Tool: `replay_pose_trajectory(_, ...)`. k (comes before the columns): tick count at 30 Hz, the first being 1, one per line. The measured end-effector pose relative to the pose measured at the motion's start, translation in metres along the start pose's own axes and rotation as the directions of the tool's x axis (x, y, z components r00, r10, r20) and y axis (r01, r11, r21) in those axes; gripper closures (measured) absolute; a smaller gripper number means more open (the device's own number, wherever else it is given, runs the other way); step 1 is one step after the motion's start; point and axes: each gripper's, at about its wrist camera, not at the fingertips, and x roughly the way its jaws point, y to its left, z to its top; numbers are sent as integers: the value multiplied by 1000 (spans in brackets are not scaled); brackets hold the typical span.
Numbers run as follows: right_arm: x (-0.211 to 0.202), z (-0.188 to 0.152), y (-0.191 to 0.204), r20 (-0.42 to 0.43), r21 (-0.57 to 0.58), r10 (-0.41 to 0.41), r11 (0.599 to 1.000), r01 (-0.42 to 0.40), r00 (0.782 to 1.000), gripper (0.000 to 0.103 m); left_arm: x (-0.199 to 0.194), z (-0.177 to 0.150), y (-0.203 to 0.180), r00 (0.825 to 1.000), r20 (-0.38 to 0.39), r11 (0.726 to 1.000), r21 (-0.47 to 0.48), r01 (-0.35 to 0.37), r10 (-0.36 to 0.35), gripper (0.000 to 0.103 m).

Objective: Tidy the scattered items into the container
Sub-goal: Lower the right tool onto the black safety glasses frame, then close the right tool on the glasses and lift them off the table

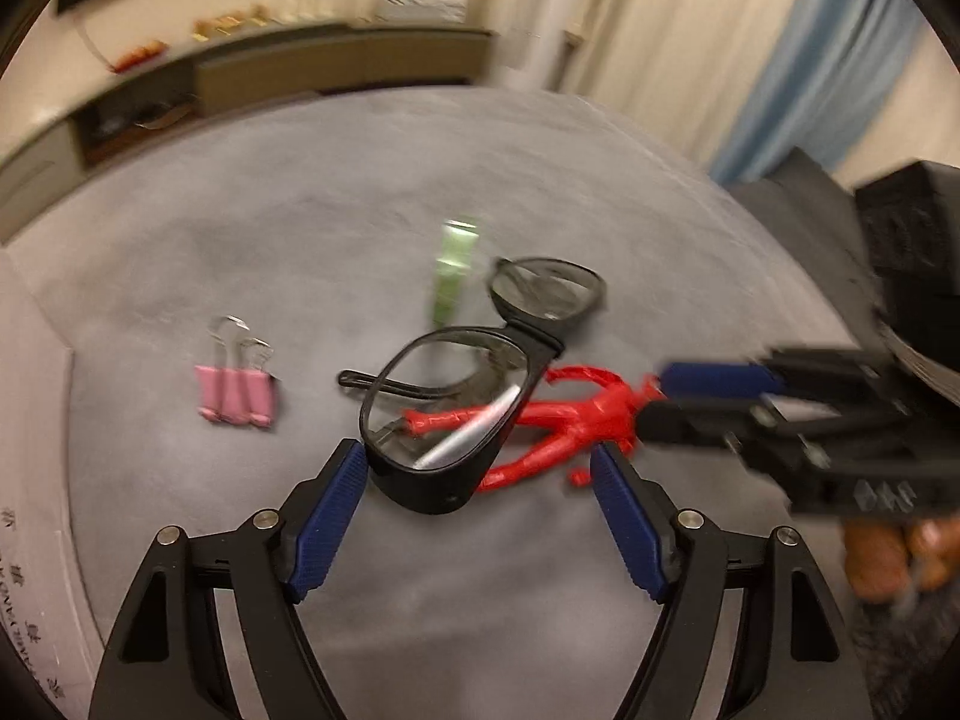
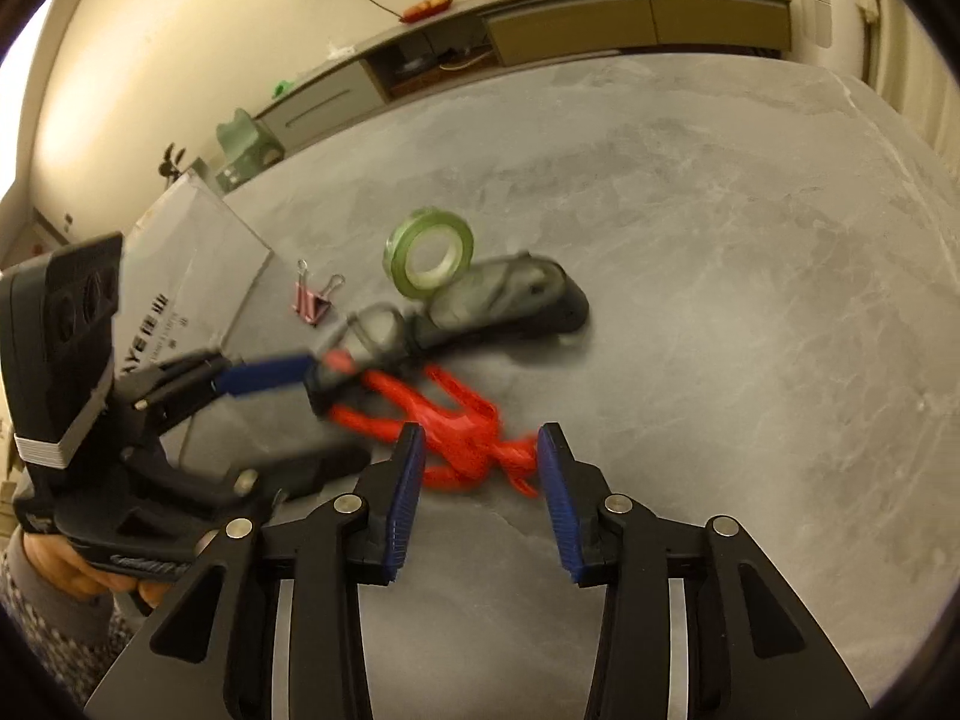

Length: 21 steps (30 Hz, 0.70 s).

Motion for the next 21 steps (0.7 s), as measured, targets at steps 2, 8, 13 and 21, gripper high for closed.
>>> replay_pose_trajectory(2,-3,3,-3,13,9,10,1000,-11,1000,60,-3,-2,-8,990,-50,991,30,130,-128,27)
replay_pose_trajectory(8,2,7,-17,41,101,71,992,-75,997,60,-12,-7,-45,993,-49,975,190,111,-103,27)
replay_pose_trajectory(13,8,8,-26,42,175,97,979,-102,994,60,-13,4,-26,994,101,995,92,-44,35,27)
replay_pose_trajectory(21,17,10,-33,42,236,175,955,-180,984,58,19,5,-47,997,56,992,111,55,-61,38)
